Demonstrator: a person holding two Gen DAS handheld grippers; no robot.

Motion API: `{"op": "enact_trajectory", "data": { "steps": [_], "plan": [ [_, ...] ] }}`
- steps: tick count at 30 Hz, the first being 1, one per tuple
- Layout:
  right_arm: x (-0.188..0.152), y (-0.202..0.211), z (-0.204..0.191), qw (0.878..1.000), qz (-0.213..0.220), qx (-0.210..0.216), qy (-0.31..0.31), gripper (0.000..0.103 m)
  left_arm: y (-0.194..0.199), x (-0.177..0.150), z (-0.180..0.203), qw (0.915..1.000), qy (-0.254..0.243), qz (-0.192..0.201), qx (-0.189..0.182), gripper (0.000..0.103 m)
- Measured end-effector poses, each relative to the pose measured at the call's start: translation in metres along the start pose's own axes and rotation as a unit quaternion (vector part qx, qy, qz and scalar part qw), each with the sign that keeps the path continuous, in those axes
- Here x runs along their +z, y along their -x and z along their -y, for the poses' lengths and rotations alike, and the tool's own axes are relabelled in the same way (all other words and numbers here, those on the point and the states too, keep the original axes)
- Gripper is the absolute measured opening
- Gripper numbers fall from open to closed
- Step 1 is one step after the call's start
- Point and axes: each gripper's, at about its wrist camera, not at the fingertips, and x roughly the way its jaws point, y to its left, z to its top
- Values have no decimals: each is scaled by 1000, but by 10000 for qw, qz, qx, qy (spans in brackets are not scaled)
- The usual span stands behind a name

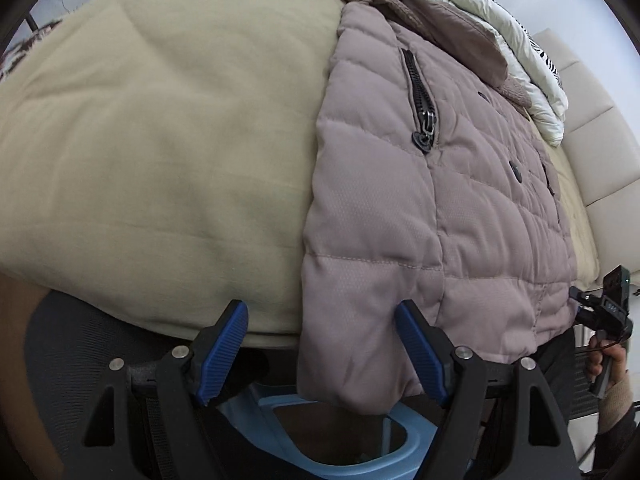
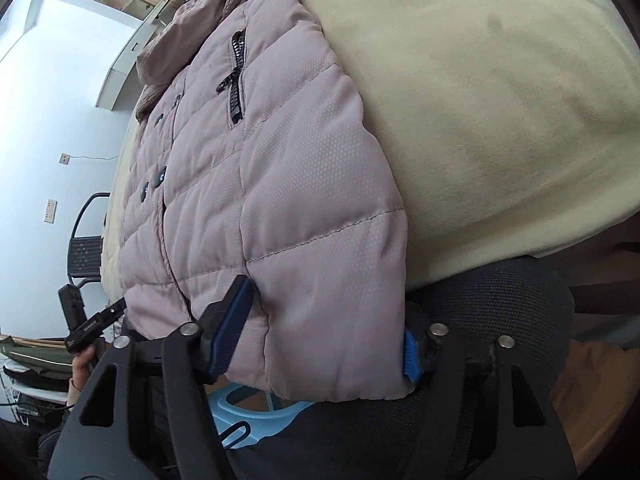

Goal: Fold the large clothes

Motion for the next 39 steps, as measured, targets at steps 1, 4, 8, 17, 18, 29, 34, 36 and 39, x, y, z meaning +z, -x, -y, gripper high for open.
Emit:
{"op": "enact_trajectory", "data": {
  "steps": [1,4,8,17,18,29,34,36,39],
  "plan": [
    [0,-3,-1,10000,13,34,17,51,-2,-1,0,10000,23,-47,-51,79],
    [4,0,-7,9996,87,251,50,47,-5,-3,2,9995,65,-142,-266,75],
    [5,-5,2,9996,36,249,-117,42,-13,-4,2,9973,255,-317,-611,62],
    [1,10,-21,9996,274,74,85,11,4,-2,30,9979,-258,-315,-506,7],
    [0,13,-26,9993,337,90,122,10,8,-2,32,9979,-281,-275,-513,7],
    [-9,79,-80,9882,1229,769,491,7,89,2,37,9889,-42,586,-1365,5],
    [8,110,-93,9735,1718,1474,322,7,121,23,33,9745,381,1039,-1952,5],
    [24,122,-99,9674,1898,1650,294,7,133,43,32,9662,570,1234,-2192,5],
    [58,140,-112,9603,2142,1753,356,7,146,75,40,9562,687,1509,-2413,5]
  ]
}}
